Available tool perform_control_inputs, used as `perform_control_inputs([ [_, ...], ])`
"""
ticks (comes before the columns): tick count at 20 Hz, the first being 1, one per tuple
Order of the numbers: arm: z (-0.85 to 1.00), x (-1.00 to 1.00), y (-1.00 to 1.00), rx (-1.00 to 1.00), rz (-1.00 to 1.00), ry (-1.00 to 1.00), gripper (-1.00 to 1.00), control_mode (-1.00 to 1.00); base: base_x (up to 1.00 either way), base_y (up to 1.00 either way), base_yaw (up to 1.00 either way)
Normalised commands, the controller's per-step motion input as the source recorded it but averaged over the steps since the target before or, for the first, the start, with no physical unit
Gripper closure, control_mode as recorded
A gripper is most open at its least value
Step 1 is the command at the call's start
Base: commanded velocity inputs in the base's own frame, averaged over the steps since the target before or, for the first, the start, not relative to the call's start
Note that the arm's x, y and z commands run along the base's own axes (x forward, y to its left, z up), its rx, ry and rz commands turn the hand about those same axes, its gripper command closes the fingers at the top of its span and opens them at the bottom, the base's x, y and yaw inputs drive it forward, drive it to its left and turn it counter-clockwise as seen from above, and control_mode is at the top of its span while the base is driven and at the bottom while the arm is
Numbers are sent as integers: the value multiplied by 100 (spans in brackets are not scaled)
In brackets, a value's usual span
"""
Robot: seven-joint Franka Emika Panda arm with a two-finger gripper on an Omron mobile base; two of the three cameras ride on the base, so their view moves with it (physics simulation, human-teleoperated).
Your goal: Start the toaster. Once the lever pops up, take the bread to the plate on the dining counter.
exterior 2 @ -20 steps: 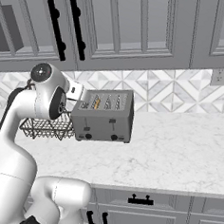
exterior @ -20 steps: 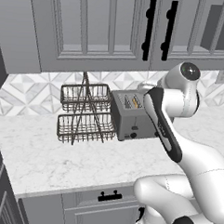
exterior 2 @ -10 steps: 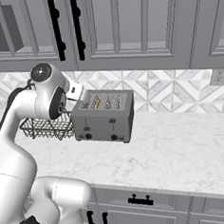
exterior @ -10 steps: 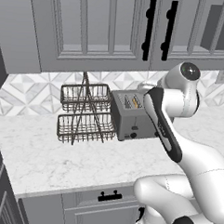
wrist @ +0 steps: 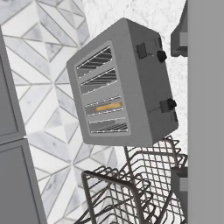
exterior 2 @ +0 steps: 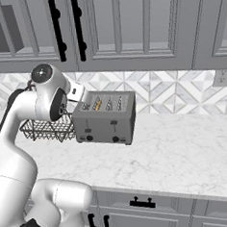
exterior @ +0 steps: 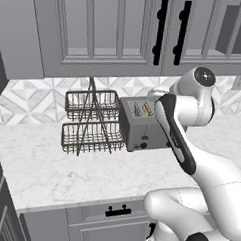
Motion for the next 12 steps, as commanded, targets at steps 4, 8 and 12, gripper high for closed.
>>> perform_control_inputs([
  [4, 0, 0, 0, 0, 0, 0, -100, -100, 0, 0, 0],
  [8, 0, 0, 0, 0, 0, 0, -100, -100, 0, 0, 0],
  [12, 0, 0, 0, 0, 0, 0, -100, -100, 0, 0, 0],
])
